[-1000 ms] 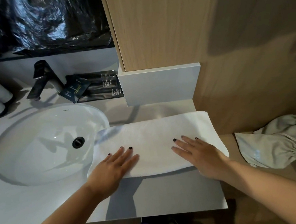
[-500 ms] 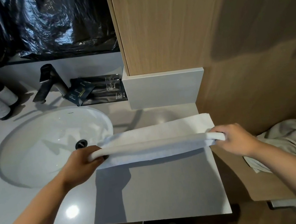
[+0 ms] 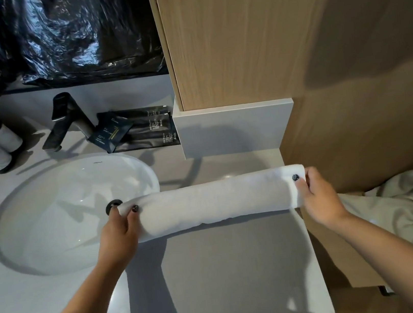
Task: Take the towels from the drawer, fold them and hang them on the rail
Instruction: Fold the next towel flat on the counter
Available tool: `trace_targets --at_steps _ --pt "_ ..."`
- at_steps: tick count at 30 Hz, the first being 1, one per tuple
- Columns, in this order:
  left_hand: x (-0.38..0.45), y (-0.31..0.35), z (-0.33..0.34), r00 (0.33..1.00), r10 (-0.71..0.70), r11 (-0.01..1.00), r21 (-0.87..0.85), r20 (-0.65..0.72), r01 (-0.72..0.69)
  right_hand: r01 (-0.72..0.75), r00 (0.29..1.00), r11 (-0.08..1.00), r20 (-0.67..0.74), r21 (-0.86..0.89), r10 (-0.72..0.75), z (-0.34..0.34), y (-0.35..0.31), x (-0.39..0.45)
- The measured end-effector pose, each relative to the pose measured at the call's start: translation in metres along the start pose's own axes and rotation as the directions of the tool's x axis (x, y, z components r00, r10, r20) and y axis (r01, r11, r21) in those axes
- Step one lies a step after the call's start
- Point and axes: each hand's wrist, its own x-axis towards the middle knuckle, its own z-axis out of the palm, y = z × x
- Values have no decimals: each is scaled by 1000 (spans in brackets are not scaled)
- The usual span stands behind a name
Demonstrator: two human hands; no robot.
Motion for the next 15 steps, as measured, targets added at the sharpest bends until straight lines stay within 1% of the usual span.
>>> trace_targets --at_steps 3,6,8,11,13,15 --pt "4 5 6 1000 -11 993 121 -17 13 -14 998 970 -62 -241 -1 13 -5 5" --pt "10 7 4 999 5 976 218 36 -12 41 996 898 -58 -438 -74 17 -6 13" --pt "15 6 1 997 14 961 275 71 -33 80 995 865 -18 -495 -103 14 -6 17" --pt "23 4 2 995 -11 947 321 96 -21 69 997 845 11 -530 -75 14 -9 25" --pt "25 6 4 995 -32 932 362 90 -3 48 998 828 4 -559 -55 15 -10 27" --pt "23 13 5 998 -34 899 437 56 6 36 999 810 -7 -586 -49 17 -13 26"
